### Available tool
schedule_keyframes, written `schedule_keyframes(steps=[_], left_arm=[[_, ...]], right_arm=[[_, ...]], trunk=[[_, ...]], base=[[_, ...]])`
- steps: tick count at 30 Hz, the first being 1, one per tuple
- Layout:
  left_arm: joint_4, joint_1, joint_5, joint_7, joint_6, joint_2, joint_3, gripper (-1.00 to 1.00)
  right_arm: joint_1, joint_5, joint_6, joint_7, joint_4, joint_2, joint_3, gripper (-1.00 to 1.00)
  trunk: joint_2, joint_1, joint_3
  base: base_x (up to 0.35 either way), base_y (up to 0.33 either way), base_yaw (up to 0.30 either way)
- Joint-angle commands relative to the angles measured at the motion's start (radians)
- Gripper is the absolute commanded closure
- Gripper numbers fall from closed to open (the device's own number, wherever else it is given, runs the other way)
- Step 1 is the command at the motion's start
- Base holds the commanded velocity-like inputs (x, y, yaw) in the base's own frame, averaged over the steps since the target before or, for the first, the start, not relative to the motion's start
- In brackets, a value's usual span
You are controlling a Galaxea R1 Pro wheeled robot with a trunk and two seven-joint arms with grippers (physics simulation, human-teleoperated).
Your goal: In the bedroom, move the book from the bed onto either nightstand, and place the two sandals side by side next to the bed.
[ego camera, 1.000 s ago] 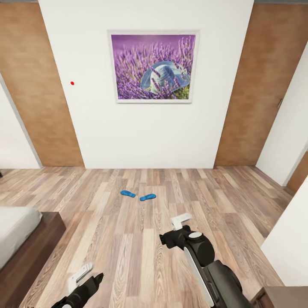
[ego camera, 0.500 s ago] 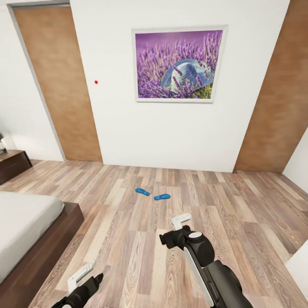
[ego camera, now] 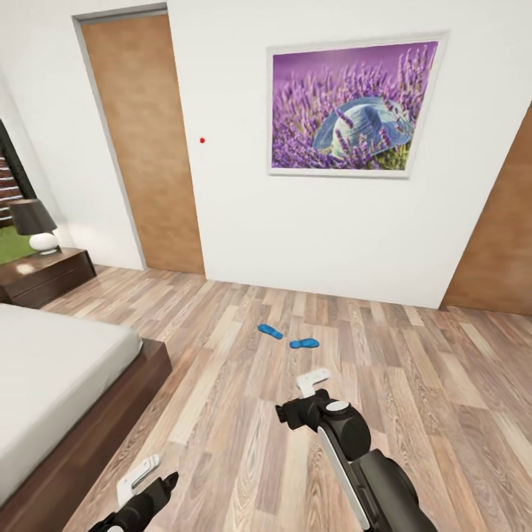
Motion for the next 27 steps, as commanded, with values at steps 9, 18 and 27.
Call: schedule_keyframes(steps=[9,18,27], left_arm=[[-0.002,0.001,0.011,0.008,0.004,0.0,0.0,-1.0],[-0.002,0.001,0.011,0.008,0.004,0.0,0.0,-1.0],[-0.002,0.0,0.01,0.009,0.004,0.0,-0.005,-1.0]], right_arm=[[-0.001,-0.006,0.003,0.001,-0.001,-0.001,-0.012,-1.0],[-0.001,-0.005,0.003,-0.001,-0.007,-0.004,-0.015,-1.0],[-0.005,-0.006,0.002,0.007,-0.001,-0.021,-0.021,-1.0]], trunk=[[0.0,0.0,-0.001],[0.0,0.0,-0.002],[0.0,0.0,-0.002]], base=[[0.299,0.0,0.044],[0.324,-0.019,0.004],[0.327,-0.098,0.0]])
